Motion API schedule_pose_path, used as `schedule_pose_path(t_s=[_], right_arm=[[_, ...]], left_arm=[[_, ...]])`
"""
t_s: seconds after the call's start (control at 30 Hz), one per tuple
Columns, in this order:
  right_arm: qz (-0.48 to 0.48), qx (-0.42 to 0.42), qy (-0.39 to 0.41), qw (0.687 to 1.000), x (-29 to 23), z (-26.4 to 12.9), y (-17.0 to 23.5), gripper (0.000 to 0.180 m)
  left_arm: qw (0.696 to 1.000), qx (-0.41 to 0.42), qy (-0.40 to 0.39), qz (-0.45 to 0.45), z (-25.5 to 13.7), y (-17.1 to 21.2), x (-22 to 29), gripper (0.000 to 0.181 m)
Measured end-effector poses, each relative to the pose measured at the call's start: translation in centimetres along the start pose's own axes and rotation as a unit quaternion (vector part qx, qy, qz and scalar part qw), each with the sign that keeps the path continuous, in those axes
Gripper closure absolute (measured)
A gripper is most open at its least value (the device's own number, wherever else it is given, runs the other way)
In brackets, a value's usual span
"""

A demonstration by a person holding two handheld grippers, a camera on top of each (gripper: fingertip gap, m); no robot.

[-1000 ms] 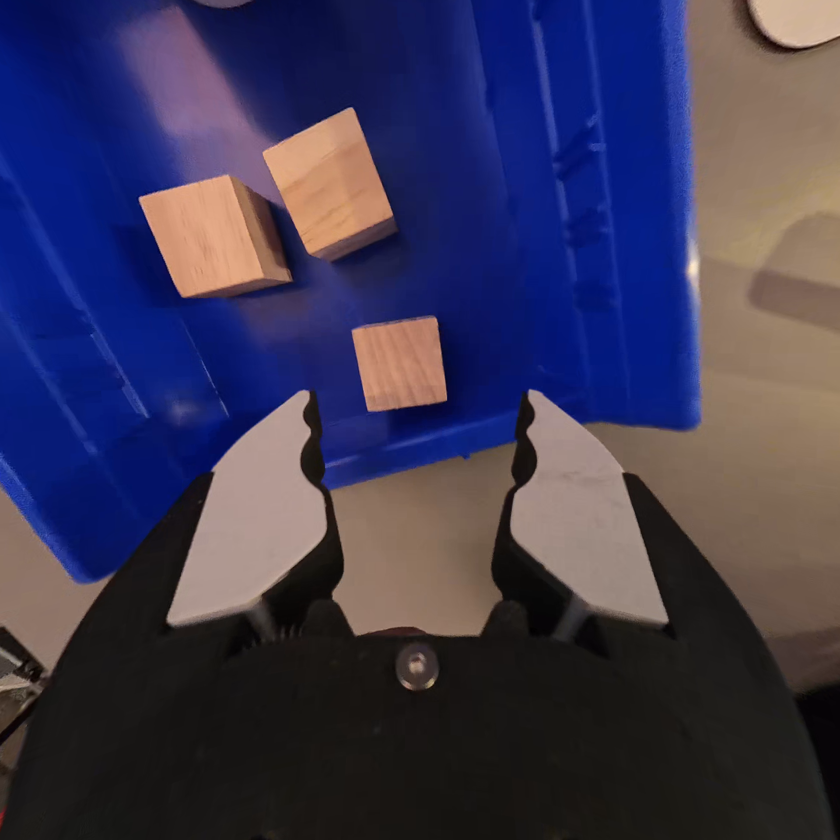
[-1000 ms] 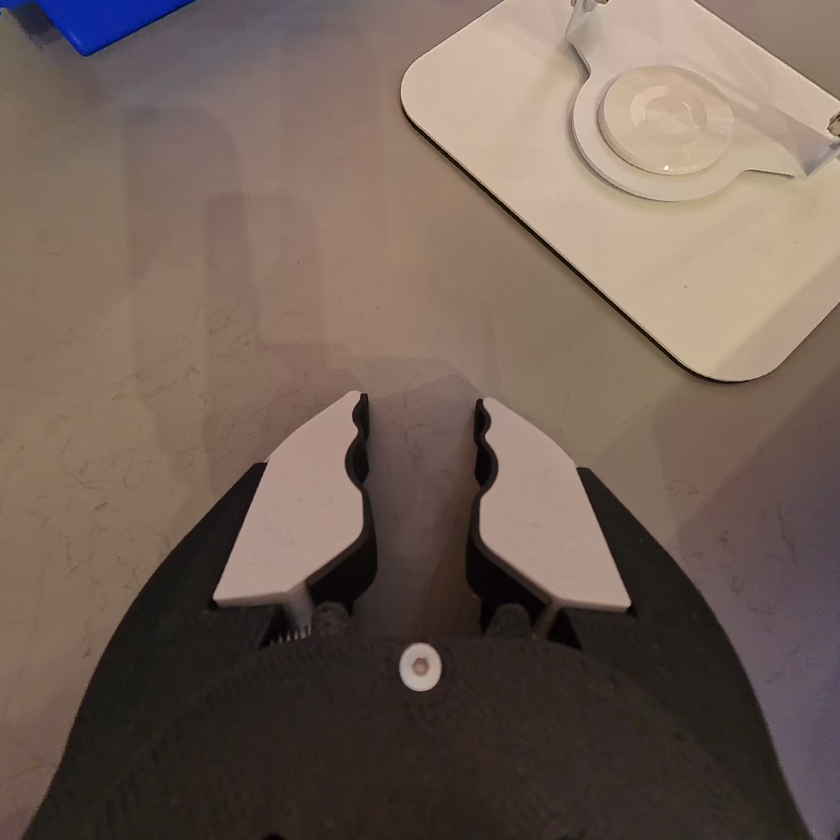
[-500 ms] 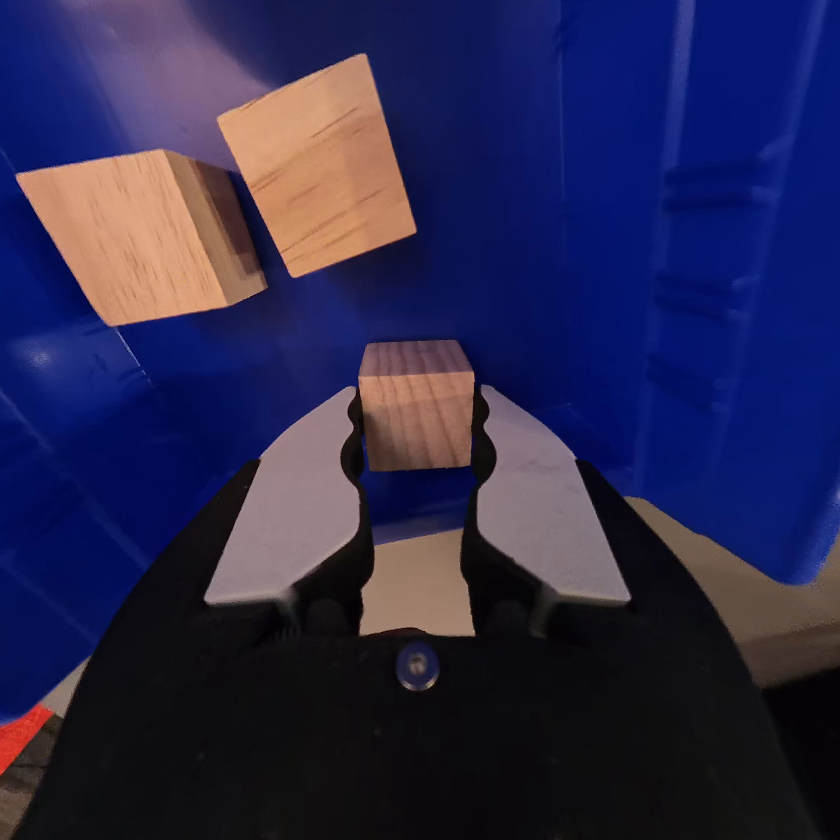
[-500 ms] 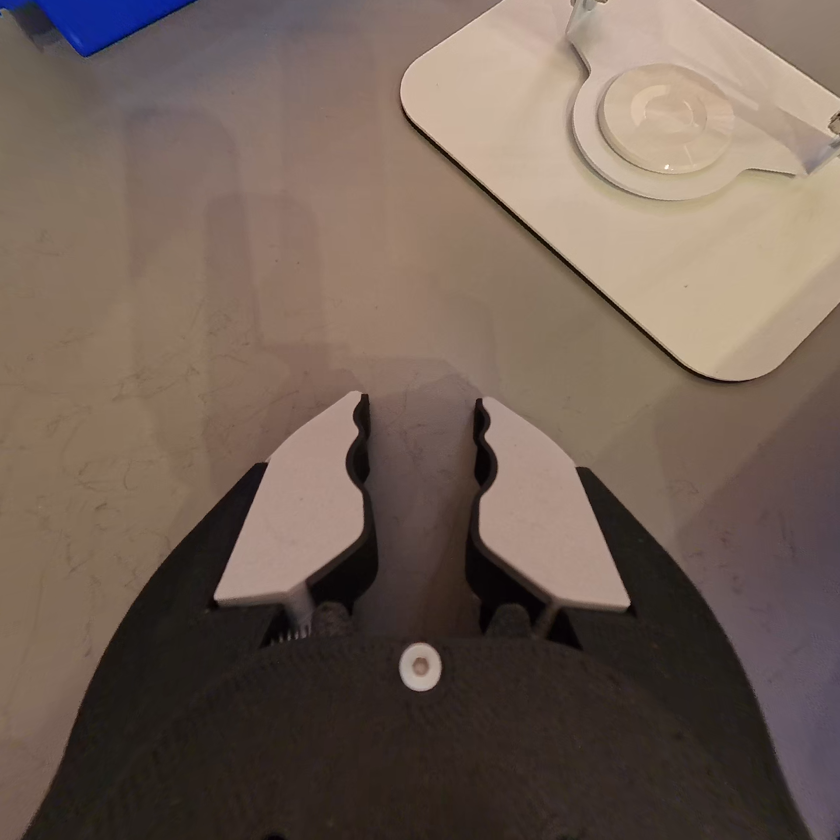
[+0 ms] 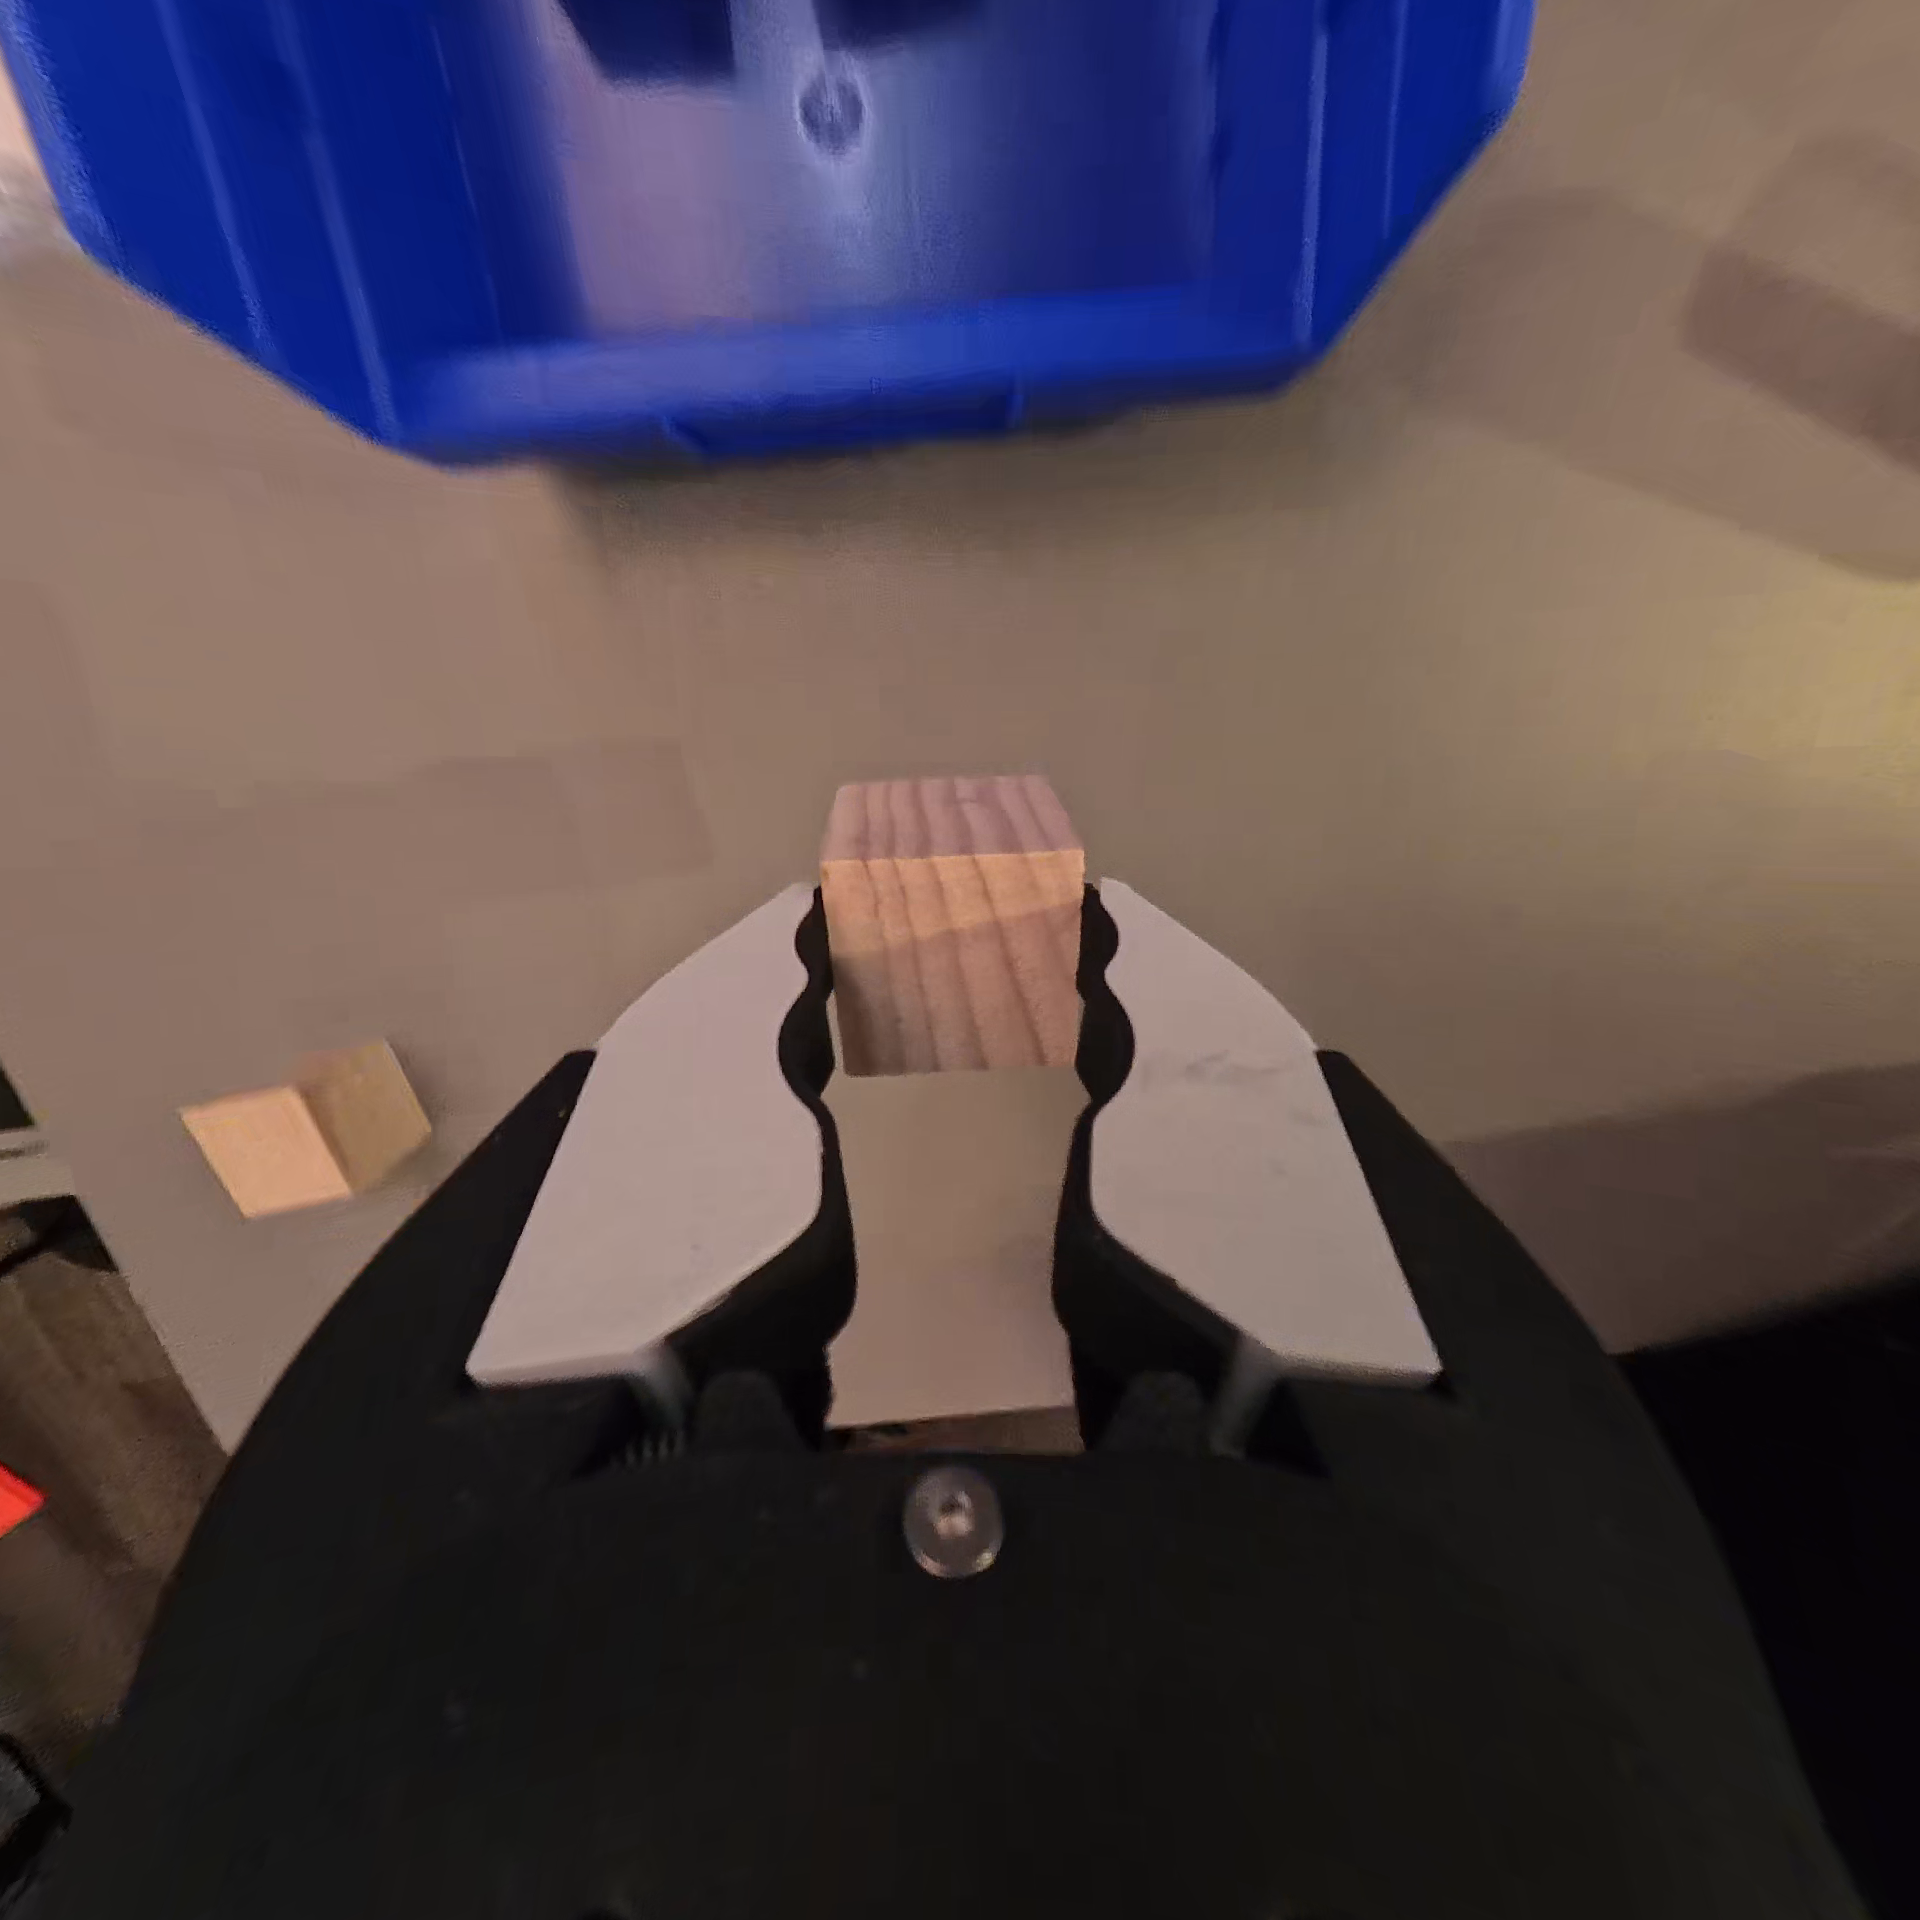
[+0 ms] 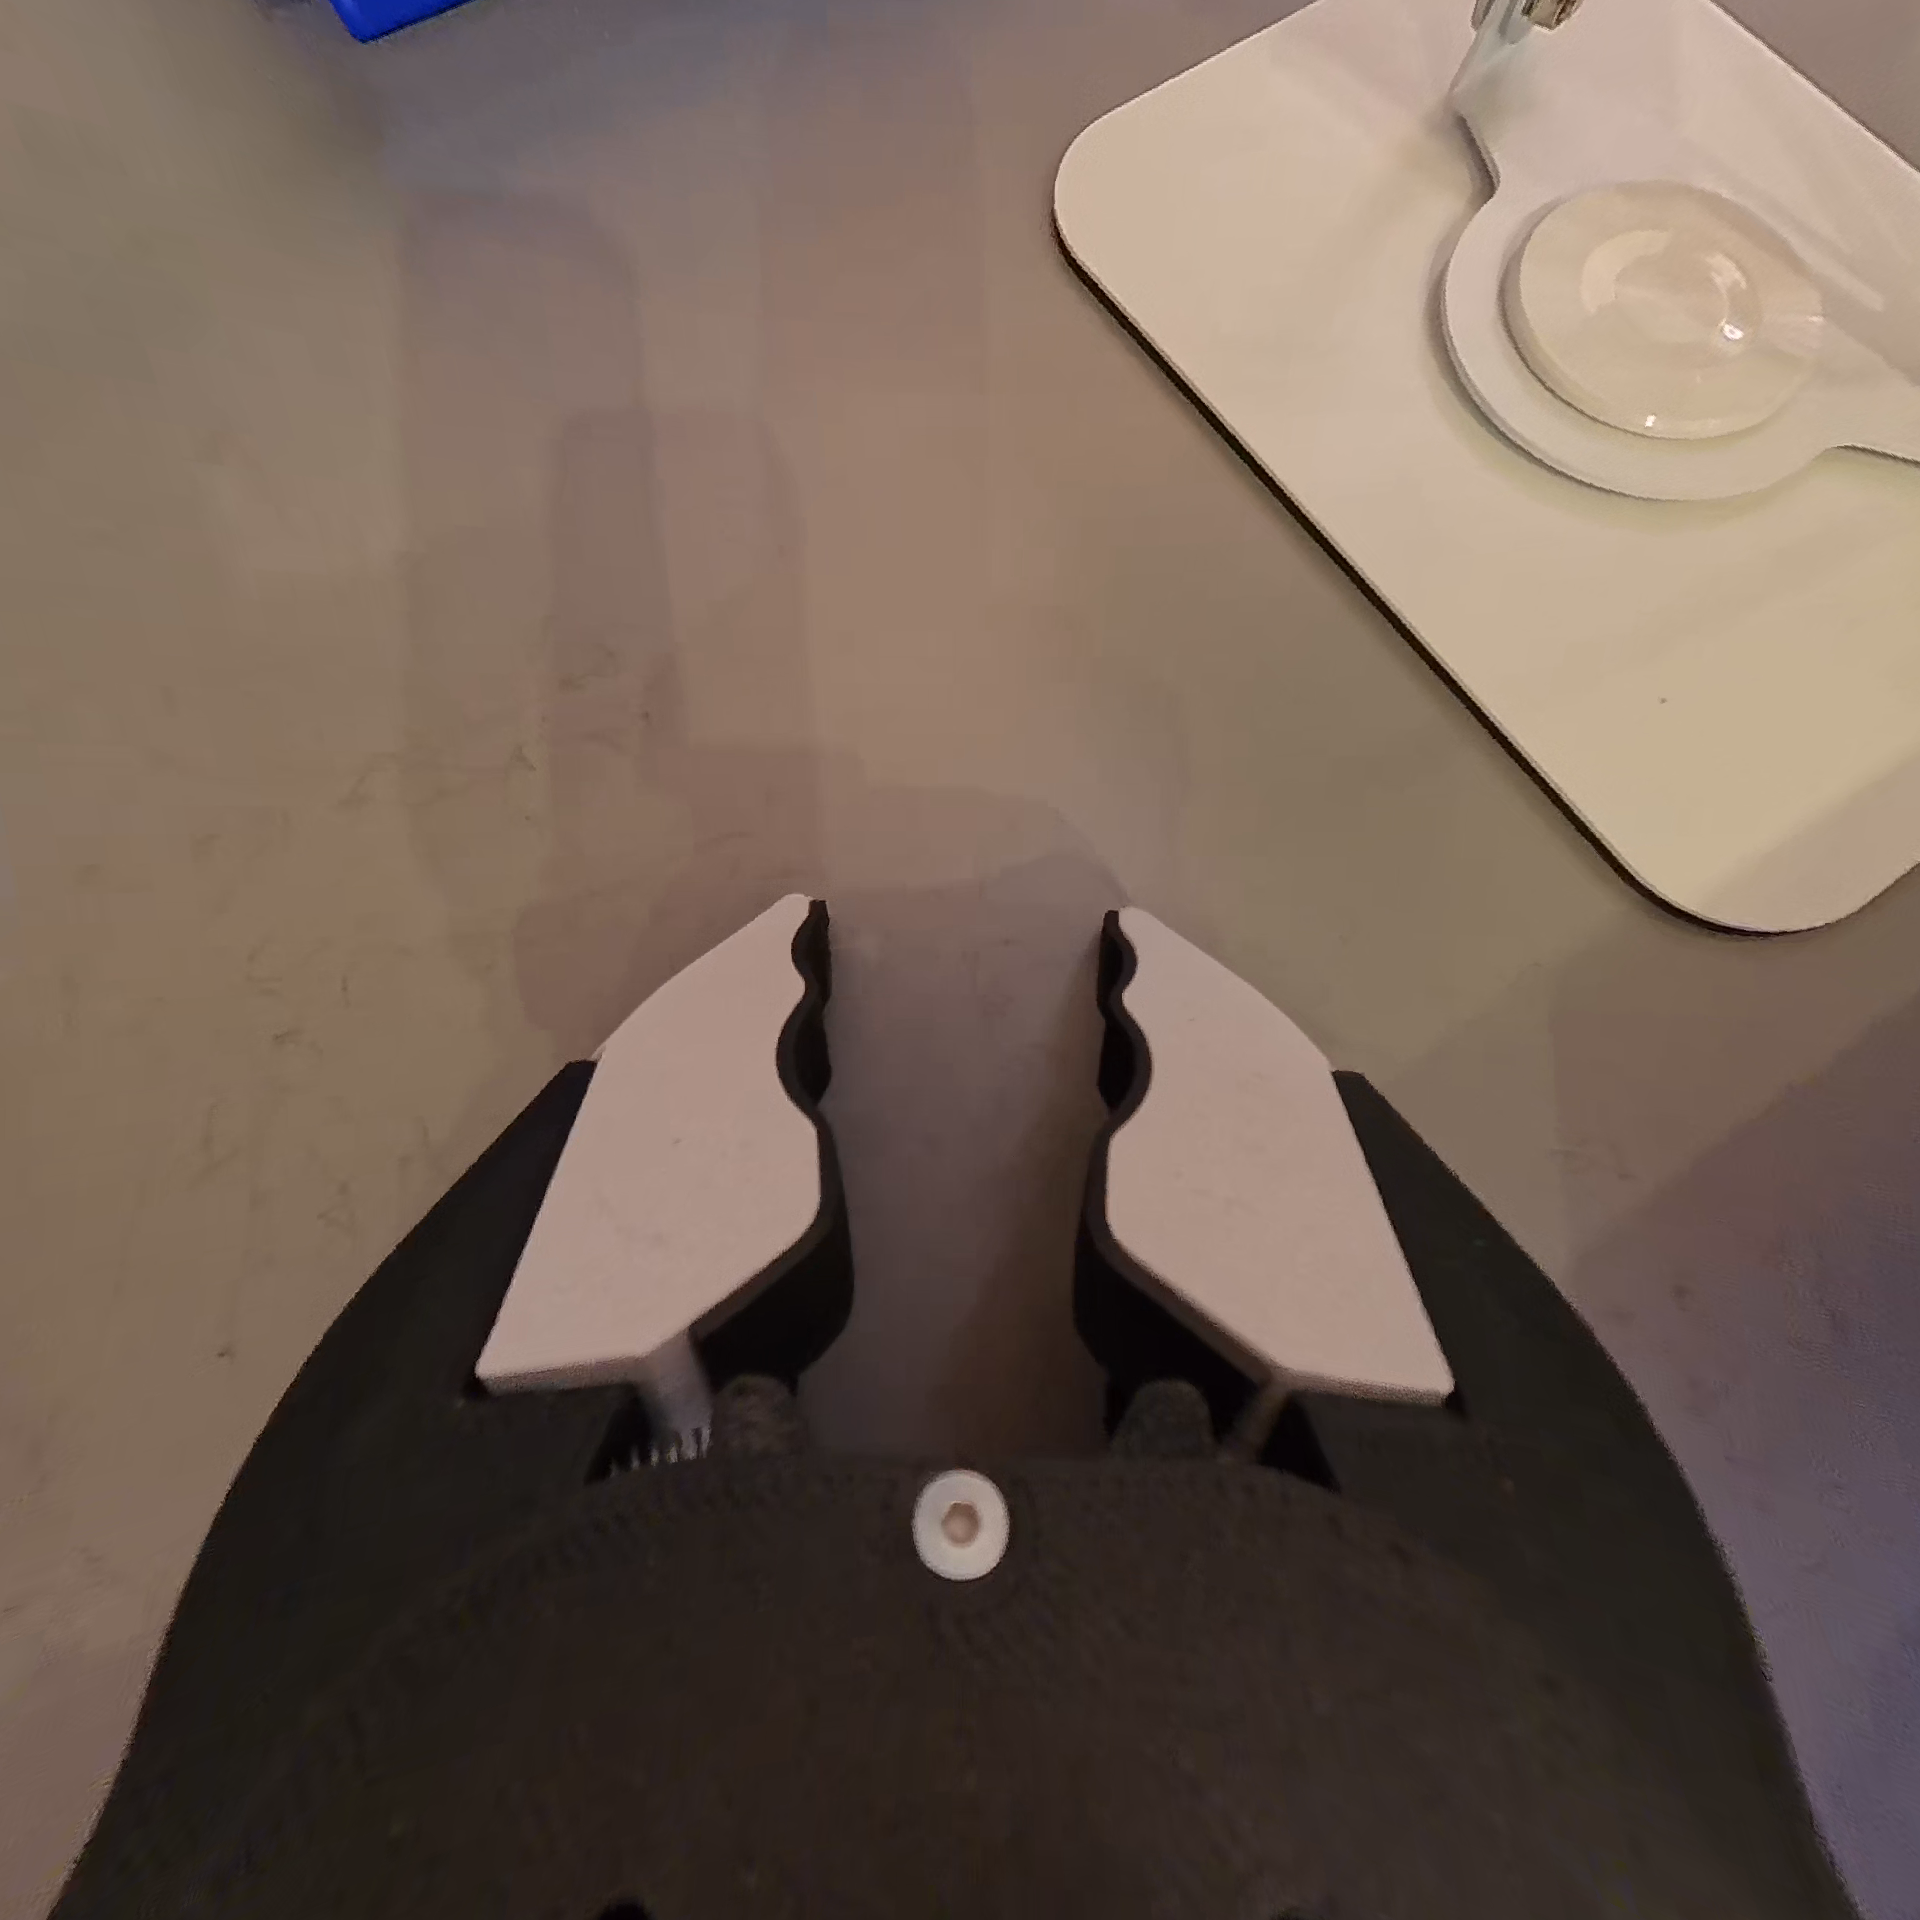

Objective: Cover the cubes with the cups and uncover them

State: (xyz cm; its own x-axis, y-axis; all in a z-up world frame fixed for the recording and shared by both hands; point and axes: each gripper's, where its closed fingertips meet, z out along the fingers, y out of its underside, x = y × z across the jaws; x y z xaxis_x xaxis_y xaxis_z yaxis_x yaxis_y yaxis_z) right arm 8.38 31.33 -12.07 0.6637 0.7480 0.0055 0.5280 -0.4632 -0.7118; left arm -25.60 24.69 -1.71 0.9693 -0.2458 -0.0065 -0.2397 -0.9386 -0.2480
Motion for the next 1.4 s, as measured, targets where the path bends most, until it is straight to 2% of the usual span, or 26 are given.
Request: schedule_pose_path(t_s=[0.2,0.53,0.6,0.67,0.73,0.87,0.93,1.0,1.07,1.1,1.23,1.4], right_arm=[[-0.007,0.000,-0.007,1.000,-0.2,0.0,0.0,0.130],[-0.020,0.000,-0.019,1.000,-0.7,-0.1,0.1,0.128],[-0.023,0.000,-0.022,0.999,-0.8,-0.1,0.2,0.128],[-0.023,0.000,-0.022,0.999,-0.8,-0.1,0.2,0.128],[-0.023,0.000,-0.023,0.999,-0.8,-0.1,0.2,0.128],[-0.023,0.000,-0.023,0.999,-0.8,-0.1,0.1,0.128],[-0.023,0.000,-0.023,0.999,-0.8,-0.1,0.1,0.128],[-0.023,0.000,-0.023,0.999,-0.8,-0.1,0.2,0.128],[-0.023,0.000,-0.023,0.999,-0.8,-0.1,0.1,0.128],[-0.023,0.000,-0.023,0.999,-0.8,-0.1,0.1,0.128],[-0.023,0.000,-0.023,0.999,-0.8,-0.1,0.1,0.128],[-0.023,0.000,-0.023,0.999,-0.8,-0.1,0.1,0.128]], left_arm=[[0.999,-0.033,0.024,-0.030,3.2,4.8,4.2,0.136],[0.997,-0.072,0.025,-0.035,7.3,7.0,6.4,0.136],[0.996,-0.074,0.026,-0.047,7.3,7.0,6.7,0.102],[0.997,-0.062,0.006,-0.041,6.2,6.5,6.2,0.091],[0.999,-0.036,0.003,-0.037,4.3,4.7,5.7,0.089],[0.998,0.021,-0.057,0.025,1.1,-2.9,2.5,0.097],[0.996,0.034,-0.067,0.041,1.4,-7.1,1.0,0.106],[0.994,0.028,-0.089,0.057,2.1,-10.7,-0.4,0.106],[0.991,0.037,-0.106,0.075,3.0,-14.1,-1.5,0.121],[0.989,0.030,-0.122,0.079,3.7,-15.2,-2.5,0.122],[0.989,-0.015,-0.132,0.065,7.7,-16.8,-5.5,0.119],[0.992,-0.027,-0.113,0.055,10.6,-17.5,-7.2,0.113]])
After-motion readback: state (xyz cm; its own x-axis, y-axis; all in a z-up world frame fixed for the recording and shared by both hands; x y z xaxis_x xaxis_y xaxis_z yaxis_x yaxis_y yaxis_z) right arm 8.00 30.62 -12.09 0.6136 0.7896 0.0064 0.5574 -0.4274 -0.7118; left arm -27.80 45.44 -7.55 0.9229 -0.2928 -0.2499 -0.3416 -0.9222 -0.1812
